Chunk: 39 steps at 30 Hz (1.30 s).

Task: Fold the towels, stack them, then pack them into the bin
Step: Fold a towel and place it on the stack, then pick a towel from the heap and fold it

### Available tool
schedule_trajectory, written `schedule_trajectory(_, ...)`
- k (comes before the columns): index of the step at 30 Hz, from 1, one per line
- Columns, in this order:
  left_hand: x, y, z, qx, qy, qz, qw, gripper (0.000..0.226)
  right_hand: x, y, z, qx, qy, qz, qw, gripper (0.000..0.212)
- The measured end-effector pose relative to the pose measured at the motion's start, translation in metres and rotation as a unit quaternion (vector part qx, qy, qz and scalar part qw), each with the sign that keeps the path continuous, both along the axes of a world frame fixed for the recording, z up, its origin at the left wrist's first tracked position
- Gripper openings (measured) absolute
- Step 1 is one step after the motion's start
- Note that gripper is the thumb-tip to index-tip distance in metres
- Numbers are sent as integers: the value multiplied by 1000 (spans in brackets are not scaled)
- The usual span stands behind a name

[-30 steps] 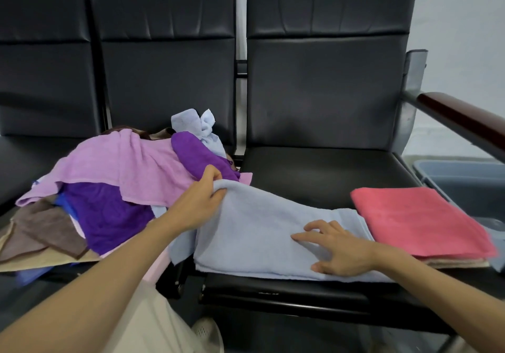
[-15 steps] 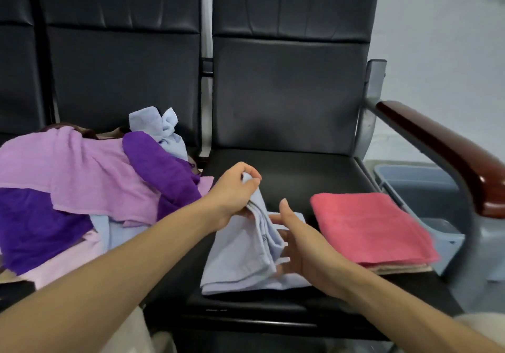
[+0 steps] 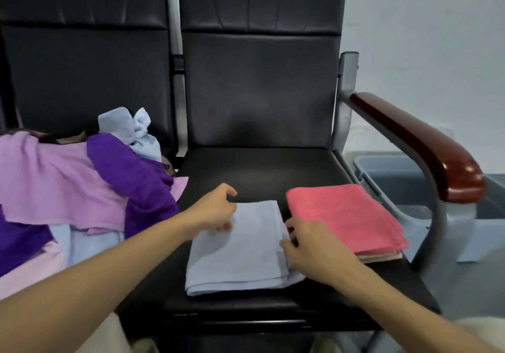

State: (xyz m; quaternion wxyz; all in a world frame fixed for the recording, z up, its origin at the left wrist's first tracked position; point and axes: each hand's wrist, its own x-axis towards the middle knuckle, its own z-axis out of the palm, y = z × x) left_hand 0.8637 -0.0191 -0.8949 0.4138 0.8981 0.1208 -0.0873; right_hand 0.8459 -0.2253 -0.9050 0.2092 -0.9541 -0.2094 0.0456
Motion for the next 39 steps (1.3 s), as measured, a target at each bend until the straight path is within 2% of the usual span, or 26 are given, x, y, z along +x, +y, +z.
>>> schedule_trajectory(1,-6,12,0,39,0,-5,999,31,0,1,-1,-17,-29,4,999,14)
schedule_trajectory(3,-17,33,2,132,14,-24,991,22,3,5,0,-36,-30,-8,999,20)
schedule_trajectory(5,-27,48,0,204,55,-41,977,26,6,12,2,-59,-10,-26,998,29)
schedule_trajectory(8,-33,52,-5,222,140,-54,963,39,9,24,3,-147,2,-32,989,31)
schedule_trajectory(11,-37,48,-14,211,170,-76,960,39,11,31,3,-144,56,-39,987,32)
schedule_trajectory(14,-42,46,-18,184,154,-62,969,28,14,32,9,-87,143,-86,982,38)
schedule_trajectory(17,-43,47,-15,117,134,-46,983,25,16,32,9,-15,203,-112,973,31)
schedule_trajectory(21,-44,46,-8,-28,114,10,993,22,19,36,-5,-5,200,-46,979,25)
schedule_trajectory(23,-46,47,-3,-48,101,14,994,17,19,39,-12,17,201,-8,979,41)
schedule_trajectory(25,-48,48,1,-52,67,14,996,8,19,39,-14,121,242,-3,963,50)
schedule_trajectory(28,-50,47,9,-45,16,14,999,6,21,37,-7,267,298,-24,916,48)
schedule_trajectory(30,-50,41,13,-45,-25,11,999,7,26,31,-1,305,241,-33,921,46)
schedule_trajectory(33,-44,21,20,-50,-93,20,994,10,31,12,19,303,96,-59,946,43)
schedule_trajectory(35,-36,-2,24,-60,-129,26,989,15,36,-8,30,307,21,-73,949,47)
schedule_trajectory(39,-10,-50,25,-87,-177,3,980,20,47,-55,44,255,-105,-113,955,38)
